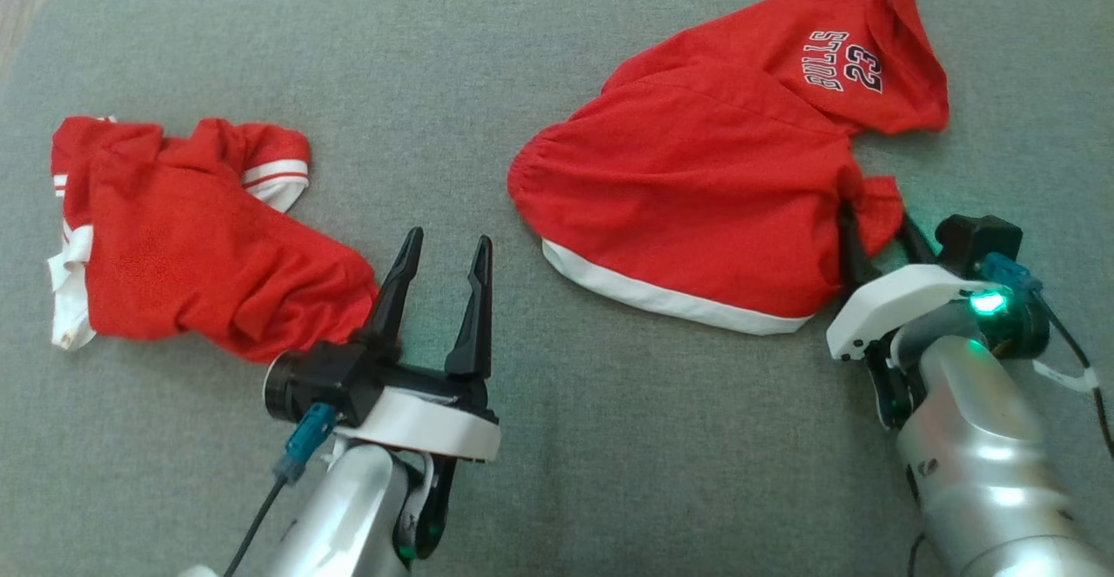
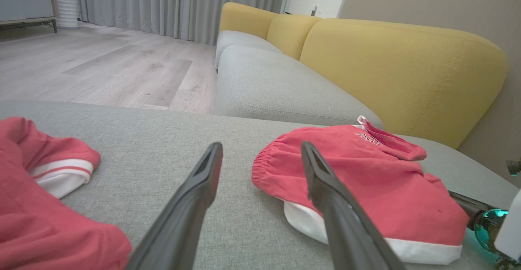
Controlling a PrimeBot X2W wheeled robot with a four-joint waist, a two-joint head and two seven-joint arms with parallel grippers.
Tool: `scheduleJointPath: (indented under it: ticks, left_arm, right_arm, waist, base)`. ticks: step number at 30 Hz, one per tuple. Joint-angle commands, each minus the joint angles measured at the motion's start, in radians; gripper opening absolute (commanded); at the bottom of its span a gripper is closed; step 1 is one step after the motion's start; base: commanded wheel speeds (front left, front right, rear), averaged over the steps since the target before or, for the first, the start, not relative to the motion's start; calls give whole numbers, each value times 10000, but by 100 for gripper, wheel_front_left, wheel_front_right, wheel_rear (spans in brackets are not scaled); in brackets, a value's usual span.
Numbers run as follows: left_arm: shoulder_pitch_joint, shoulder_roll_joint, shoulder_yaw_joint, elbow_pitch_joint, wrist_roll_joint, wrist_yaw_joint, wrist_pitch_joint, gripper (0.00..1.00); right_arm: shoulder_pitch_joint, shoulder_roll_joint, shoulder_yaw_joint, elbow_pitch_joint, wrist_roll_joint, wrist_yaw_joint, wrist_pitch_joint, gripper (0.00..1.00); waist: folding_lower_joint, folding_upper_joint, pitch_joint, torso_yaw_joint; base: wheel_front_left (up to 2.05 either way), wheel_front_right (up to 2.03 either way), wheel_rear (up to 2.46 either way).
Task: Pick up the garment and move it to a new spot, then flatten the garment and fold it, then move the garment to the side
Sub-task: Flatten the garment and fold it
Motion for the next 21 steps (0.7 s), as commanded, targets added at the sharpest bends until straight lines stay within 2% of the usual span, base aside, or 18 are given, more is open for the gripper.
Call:
scheduleJointPath:
  ticks: [1,7,17,21]
  left_arm:
    - [-356,16,200,-316,-98,85,-53,100]
    - [-239,16,278,-248,-116,156,-53,100]
    - [51,16,486,-283,-111,99,-53,100]
    - [287,16,483,-290,-152,120,-53,100]
  right_arm:
    - [-104,112,347,-13,77,-7,-128,0]
    - [-35,112,16,-390,-17,-7,-297,0]
    - [1409,112,-672,-3323,-93,-7,-308,0]
    - [1991,112,-1039,-4414,-634,-7,-308,0]
  waist:
    - [-1,0,-12,0]
    - [-1,0,-285,-163]
    - [-1,0,-1030,-620]
    - [-1,0,-1383,-726]
  base:
    - [0,0,0]
    - [0,0,0]
    - [0,0,0]
    - [0,0,0]
